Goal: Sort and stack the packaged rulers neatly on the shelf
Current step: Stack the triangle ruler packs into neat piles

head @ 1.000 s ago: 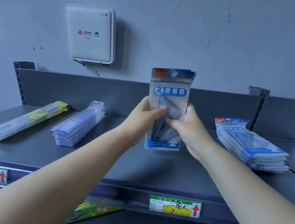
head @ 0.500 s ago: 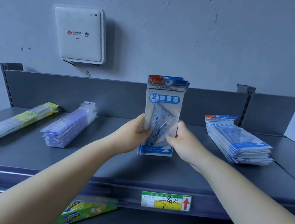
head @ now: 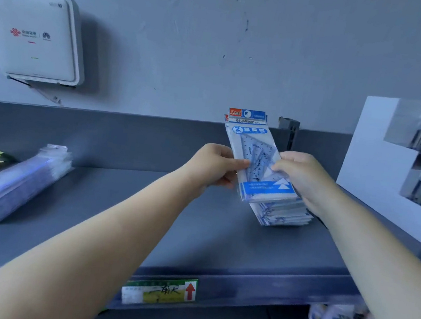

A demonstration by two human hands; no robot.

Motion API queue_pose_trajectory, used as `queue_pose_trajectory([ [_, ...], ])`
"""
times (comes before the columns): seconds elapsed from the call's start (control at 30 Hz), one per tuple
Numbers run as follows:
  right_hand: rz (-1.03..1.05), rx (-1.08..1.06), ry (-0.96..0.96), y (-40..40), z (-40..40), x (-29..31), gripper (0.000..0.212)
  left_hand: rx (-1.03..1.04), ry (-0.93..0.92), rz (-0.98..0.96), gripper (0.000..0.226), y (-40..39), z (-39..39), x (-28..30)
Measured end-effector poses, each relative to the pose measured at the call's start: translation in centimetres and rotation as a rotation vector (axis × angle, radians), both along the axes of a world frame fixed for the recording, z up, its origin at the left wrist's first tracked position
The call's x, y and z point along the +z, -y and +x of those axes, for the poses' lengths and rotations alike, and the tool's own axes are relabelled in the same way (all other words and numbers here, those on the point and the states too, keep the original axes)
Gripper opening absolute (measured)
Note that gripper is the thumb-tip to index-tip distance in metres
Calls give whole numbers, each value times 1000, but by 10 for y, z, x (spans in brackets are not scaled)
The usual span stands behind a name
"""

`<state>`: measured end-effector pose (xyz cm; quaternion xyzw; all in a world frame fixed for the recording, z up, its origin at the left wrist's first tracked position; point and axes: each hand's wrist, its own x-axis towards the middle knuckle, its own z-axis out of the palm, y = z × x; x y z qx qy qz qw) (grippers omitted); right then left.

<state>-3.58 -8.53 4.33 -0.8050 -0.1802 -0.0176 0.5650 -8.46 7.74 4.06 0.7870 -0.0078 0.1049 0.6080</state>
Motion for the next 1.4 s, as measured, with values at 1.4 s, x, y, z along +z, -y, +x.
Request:
queue_pose_trajectory([
  [1.4, 86, 246, -485, -134, -25, -38, 15, 120, -294, -436, 41, -95, -40, -37],
])
